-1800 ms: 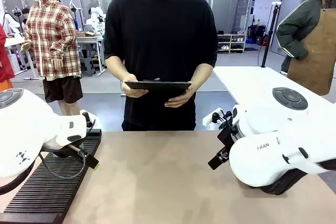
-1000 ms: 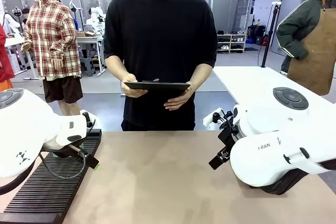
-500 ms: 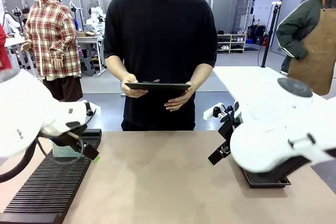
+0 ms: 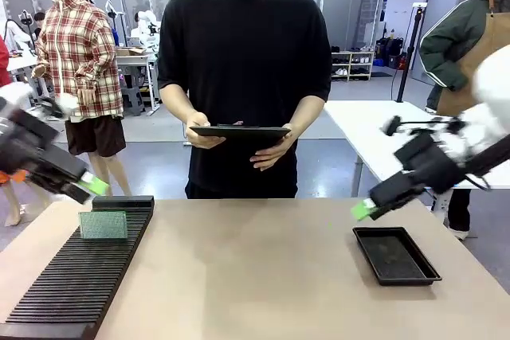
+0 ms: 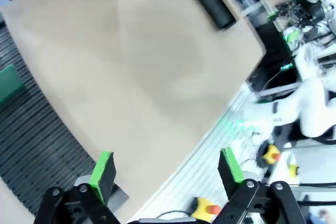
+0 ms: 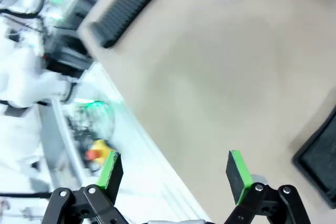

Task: Inspect the PCB.
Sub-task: Pick up the Blank PCB and present it to the human.

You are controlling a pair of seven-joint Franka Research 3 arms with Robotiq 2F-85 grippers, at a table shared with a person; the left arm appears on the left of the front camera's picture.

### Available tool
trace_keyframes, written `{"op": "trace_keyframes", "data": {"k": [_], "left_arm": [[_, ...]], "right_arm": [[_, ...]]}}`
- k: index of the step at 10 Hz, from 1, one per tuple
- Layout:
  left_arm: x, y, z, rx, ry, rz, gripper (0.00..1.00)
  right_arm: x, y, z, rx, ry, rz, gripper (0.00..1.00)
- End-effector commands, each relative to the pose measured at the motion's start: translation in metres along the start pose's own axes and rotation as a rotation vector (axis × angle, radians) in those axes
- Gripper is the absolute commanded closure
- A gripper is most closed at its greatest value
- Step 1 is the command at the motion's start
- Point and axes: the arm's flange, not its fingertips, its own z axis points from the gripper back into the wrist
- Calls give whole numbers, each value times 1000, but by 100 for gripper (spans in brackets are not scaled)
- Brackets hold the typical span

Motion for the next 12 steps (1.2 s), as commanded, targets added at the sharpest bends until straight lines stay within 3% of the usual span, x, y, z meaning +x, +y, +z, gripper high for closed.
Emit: {"op": "trace_keyframes", "data": {"k": [1, 2, 4, 7, 10, 11, 12], "left_arm": [[-31, 24, 42, -141, -97, 64, 0], [-55, 38, 69, -194, -200, 83, 0], [-113, 71, 116, -178, -341, 90, 0], [-181, 107, 158, -140, -481, 136, 0], [-200, 118, 165, -93, -552, 237, 0], [-207, 116, 172, -97, -520, 203, 0], [-207, 116, 172, -97, -520, 203, 0]], "right_arm": [[-37, -38, 40, 179, -90, -141, 0], [-64, -53, 59, 236, -173, -209, 0], [-124, -66, 85, 356, -292, -297, 0], [-178, -60, 110, 354, -378, -330, 0], [-190, -56, 110, 335, -444, -374, 0], [-186, -59, 107, 329, -467, -391, 0], [-189, -74, 142, 340, -420, -385, 0]]}}
